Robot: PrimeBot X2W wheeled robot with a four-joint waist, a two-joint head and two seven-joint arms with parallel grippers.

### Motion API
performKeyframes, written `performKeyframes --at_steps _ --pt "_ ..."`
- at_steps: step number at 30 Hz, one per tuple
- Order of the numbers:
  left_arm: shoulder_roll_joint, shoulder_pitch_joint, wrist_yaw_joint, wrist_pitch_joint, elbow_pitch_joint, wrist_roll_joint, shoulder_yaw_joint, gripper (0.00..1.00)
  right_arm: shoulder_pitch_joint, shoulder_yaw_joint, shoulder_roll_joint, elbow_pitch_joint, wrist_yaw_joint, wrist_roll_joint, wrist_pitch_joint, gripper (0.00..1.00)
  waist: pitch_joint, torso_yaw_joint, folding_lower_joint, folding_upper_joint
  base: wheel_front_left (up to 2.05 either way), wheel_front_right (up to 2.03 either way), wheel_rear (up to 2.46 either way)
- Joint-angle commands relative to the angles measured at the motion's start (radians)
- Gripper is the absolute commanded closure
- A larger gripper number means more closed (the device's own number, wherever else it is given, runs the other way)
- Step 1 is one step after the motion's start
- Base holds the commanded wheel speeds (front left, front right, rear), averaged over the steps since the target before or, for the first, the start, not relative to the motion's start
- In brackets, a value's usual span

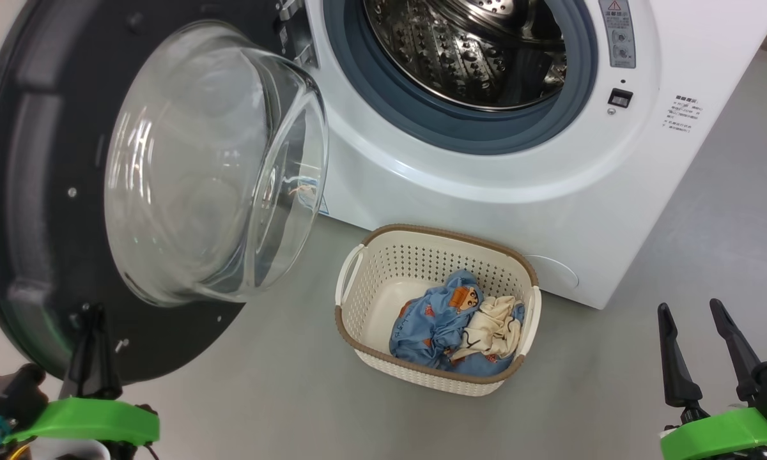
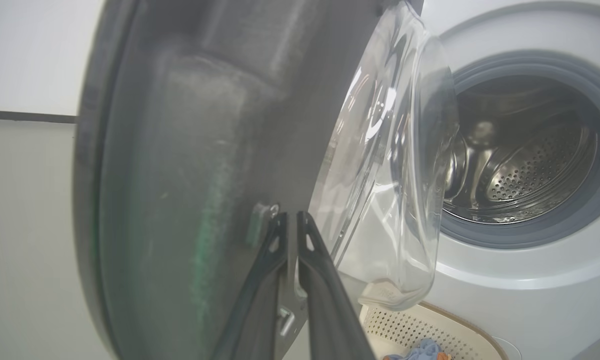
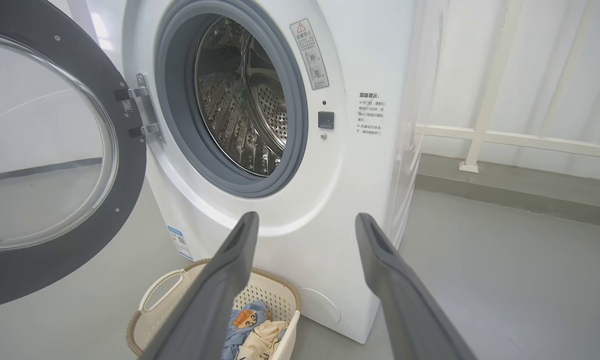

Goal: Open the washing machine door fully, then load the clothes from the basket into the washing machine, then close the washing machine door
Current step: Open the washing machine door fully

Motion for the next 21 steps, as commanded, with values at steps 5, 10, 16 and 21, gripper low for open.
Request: performKeyframes --at_steps 5,10,16,21 --pt "0.057 -0.057 0.016 -0.012 0.005 0.032 0.100 1.00 -0.011 0.026 -0.017 -0.026 0.004 0.008 -0.009 0.00 0.003 -0.001 0.0000 -0.0001 0.00 0.00 0.00" --pt "0.066 -0.074 0.012 -0.012 0.033 0.053 0.145 1.00 -0.013 0.026 -0.017 -0.026 0.004 0.007 -0.009 0.00 0.008 -0.001 0.0000 -0.0001 0.00 0.00 0.00" --pt "0.070 -0.102 0.002 -0.012 0.072 0.084 0.200 1.00 -0.022 0.024 -0.023 -0.026 0.004 0.007 -0.009 0.00 0.022 -0.002 0.0000 -0.0001 0.00 0.00 0.00" --pt "0.071 -0.130 -0.012 -0.012 0.106 0.113 0.249 1.00 -0.028 0.024 -0.031 -0.028 0.004 0.007 -0.009 0.00 0.034 -0.004 0.0000 -0.0001 0.00 0.00 0.00"
